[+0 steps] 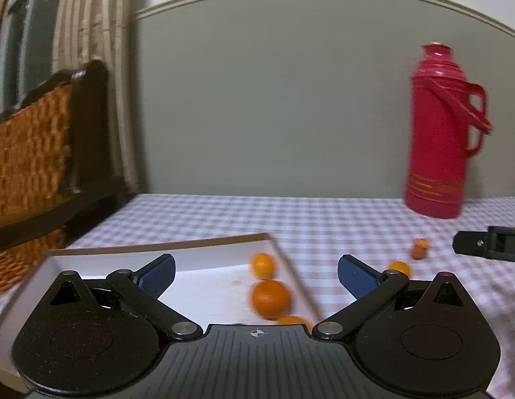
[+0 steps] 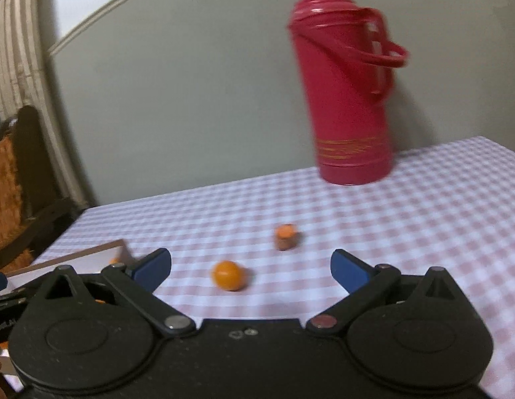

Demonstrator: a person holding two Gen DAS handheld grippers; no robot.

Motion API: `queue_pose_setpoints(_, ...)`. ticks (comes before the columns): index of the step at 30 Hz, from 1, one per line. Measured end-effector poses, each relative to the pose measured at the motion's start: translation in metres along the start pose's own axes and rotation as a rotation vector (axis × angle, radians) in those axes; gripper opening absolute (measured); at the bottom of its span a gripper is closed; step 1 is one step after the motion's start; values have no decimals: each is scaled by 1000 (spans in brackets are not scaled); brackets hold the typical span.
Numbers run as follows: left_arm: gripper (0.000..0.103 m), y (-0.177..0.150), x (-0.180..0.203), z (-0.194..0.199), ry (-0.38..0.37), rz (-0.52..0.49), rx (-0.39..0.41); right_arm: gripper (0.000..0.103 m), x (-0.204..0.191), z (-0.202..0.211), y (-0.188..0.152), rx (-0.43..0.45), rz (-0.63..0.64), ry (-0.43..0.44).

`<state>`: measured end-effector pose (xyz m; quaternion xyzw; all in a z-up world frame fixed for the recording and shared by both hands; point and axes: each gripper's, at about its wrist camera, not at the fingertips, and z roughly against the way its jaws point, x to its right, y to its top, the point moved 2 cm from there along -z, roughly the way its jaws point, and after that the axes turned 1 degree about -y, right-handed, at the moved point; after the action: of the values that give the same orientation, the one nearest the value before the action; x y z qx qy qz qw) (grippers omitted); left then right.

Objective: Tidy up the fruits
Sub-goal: 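Move both grippers back toward the remaining fruits on the table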

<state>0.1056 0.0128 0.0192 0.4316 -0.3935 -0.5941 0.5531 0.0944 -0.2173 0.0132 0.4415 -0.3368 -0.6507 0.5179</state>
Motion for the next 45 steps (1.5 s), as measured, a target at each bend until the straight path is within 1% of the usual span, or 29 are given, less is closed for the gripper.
queue_pose_setpoints(4,103,-1,23,-4,-49,-22,-7,97,21,7,2,15,-5,-54)
queue_pose_setpoints(9,103,-4,53,-8,-103,-37,-27,97,44,11,3,13,3,-104)
queue_pose_setpoints(14,103,-9,78,-12,-143,-59,-47,97,60,12,1,7,11,-124)
queue_pose_setpoints(17,103,-11,89,-16,-148,-73,-60,97,66,13,0,0,2,-131)
queue_pose_setpoints(21,103,-14,95,-24,-150,-66,-86,97,71,11,2,0,-13,-132)
queue_pose_setpoints(32,103,-15,103,-42,-143,-48,-124,97,74,-4,3,-18,-10,-127)
queue_pose_setpoints(36,103,-14,106,-48,-145,-48,-131,91,74,-15,5,-38,-16,-117)
queue_pose_setpoints(40,103,-14,110,-54,-150,-56,-133,89,72,-24,7,-51,-13,-107)
queue_pose_setpoints(42,102,-14,112,-58,-151,-54,-138,86,73,-27,8,-54,-12,-104)
queue_pose_setpoints(45,97,-15,113,-65,-159,-45,-155,83,73,-31,9,-59,-15,-98)
